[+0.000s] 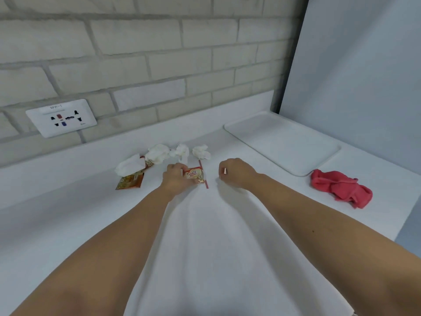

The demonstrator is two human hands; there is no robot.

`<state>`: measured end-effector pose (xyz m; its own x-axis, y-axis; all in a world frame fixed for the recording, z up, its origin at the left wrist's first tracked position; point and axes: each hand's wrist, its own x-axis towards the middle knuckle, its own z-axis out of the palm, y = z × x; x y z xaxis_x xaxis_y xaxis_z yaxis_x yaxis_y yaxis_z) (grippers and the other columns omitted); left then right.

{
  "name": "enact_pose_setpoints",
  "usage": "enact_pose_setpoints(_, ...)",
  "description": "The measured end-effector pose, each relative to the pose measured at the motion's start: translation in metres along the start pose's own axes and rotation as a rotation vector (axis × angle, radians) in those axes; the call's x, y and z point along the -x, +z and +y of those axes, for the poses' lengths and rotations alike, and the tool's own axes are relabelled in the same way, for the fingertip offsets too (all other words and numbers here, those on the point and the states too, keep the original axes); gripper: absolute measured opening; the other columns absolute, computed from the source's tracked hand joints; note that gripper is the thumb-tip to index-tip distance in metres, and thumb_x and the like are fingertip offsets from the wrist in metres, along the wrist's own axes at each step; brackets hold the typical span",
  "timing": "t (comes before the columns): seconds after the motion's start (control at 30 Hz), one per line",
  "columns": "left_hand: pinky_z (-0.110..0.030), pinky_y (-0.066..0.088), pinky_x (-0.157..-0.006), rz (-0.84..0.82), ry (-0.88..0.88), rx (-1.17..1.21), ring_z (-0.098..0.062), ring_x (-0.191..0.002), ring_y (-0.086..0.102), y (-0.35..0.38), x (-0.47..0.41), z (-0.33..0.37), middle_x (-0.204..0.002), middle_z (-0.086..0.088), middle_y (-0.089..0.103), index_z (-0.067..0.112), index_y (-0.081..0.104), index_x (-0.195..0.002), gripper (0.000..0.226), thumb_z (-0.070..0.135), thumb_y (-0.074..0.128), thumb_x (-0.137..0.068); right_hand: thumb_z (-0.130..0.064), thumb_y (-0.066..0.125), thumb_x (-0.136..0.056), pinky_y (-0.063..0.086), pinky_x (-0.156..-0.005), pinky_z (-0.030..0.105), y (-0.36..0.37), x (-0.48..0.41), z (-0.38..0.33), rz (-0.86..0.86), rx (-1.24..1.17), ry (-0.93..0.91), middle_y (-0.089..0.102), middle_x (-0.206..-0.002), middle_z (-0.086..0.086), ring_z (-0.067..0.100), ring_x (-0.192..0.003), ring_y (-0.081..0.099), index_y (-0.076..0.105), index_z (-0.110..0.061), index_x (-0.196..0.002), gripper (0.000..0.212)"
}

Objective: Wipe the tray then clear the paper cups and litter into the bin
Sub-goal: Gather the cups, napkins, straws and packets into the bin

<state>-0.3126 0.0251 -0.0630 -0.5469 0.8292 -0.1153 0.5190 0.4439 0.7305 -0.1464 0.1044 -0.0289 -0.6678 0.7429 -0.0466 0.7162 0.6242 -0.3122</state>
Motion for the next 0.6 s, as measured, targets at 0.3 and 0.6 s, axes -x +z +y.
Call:
enact_pose_setpoints(0.3, -0.043, 0.031, -0.109, -0.194, 0.088, -0.365, -0.026, -0.129, 0.032, 0.006, -0.038, 0.010, -0.136, -0.001, 0.041, 0.025, 0.039, -0.137, 0.071, 0.038, 0.072, -0.076, -0.023, 0.047, -0.095, 0.038, -0.101, 0.042, 0.002, -0.076, 0.003, 0.068, -0.170, -0.011, 0.035, -0.142, 0.015, 0.034, -0.127, 0.038, 0.013, -0.021, -0.150, 0.064)
enact_pose_setpoints(0.6, -0.040, 0.046, -0.097, -0.323, -0.038, -0.389, -0.025, -0.112, 0.052, -0.006, -0.051, 0.005, -0.123, -0.007, 0.051, 0.013, 0.047, -0.123, 0.072, 0.031, 0.083, -0.064, -0.023, 0.037, -0.098, 0.033, -0.104, 0.041, 0.033, -0.122, -0.017, -0.080, 0.034, -0.029, 0.027, -0.149, 0.003, 0.030, -0.133, 0.027, 0.025, -0.031, -0.147, 0.051)
